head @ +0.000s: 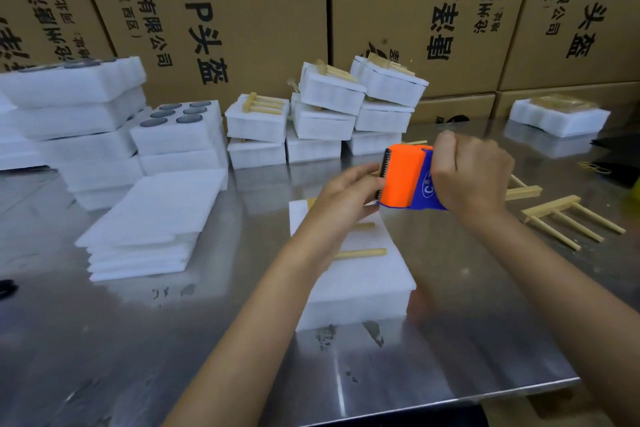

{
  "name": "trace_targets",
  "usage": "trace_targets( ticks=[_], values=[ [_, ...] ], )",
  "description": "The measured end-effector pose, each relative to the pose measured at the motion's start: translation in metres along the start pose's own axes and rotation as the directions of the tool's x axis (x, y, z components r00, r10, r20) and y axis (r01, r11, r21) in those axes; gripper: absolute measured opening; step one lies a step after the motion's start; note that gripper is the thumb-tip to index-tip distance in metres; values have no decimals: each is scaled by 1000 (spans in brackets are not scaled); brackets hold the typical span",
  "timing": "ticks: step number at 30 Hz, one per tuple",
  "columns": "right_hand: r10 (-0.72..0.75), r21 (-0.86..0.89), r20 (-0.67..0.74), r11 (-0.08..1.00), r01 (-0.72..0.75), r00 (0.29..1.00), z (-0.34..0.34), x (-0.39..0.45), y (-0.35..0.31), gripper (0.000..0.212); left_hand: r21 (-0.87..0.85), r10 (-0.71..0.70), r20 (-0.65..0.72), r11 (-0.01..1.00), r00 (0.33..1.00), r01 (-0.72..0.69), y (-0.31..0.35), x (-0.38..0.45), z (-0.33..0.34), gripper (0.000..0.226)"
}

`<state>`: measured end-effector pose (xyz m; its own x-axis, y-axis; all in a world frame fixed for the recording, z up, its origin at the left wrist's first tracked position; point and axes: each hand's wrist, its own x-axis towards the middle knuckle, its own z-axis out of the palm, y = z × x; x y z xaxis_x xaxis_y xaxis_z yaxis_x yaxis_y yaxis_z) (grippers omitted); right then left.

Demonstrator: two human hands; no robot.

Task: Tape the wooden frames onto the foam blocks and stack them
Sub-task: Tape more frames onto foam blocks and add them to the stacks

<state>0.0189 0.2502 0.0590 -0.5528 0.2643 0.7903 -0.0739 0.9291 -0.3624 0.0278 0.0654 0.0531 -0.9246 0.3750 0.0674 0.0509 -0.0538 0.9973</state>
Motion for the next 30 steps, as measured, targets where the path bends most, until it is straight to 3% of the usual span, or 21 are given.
trace_targets(
  ticks=[3, 9, 16, 24, 30],
  values=[
    [-7, 29, 27, 1000, 6, 1000, 0, 0, -3, 41, -65, 4, -58, 998, 998, -8, 2, -5, -4, 23],
    [-48, 8, 65, 999, 48, 997, -1, -7, -15, 41, -40, 42, -113, 998, 993, -47, 2, -16, -13, 20],
    [-54, 0, 95, 999, 55, 994, 1, -8, -18, 38, -60, -31, -201, 998, 979, 19, 5, -14, -15, 25],
    [-56, 21, 156, 998, 54, 986, 0, -12, -16, 38, -99, 18, -257, 994, 966, -45, -7, -15, -11, 15],
    [-195, -45, 278, 975, 216, 940, 1, -8, -8, 32, -127, 22, -323, 990, 946, -66, 12, -14, -29, 8]
  ],
)
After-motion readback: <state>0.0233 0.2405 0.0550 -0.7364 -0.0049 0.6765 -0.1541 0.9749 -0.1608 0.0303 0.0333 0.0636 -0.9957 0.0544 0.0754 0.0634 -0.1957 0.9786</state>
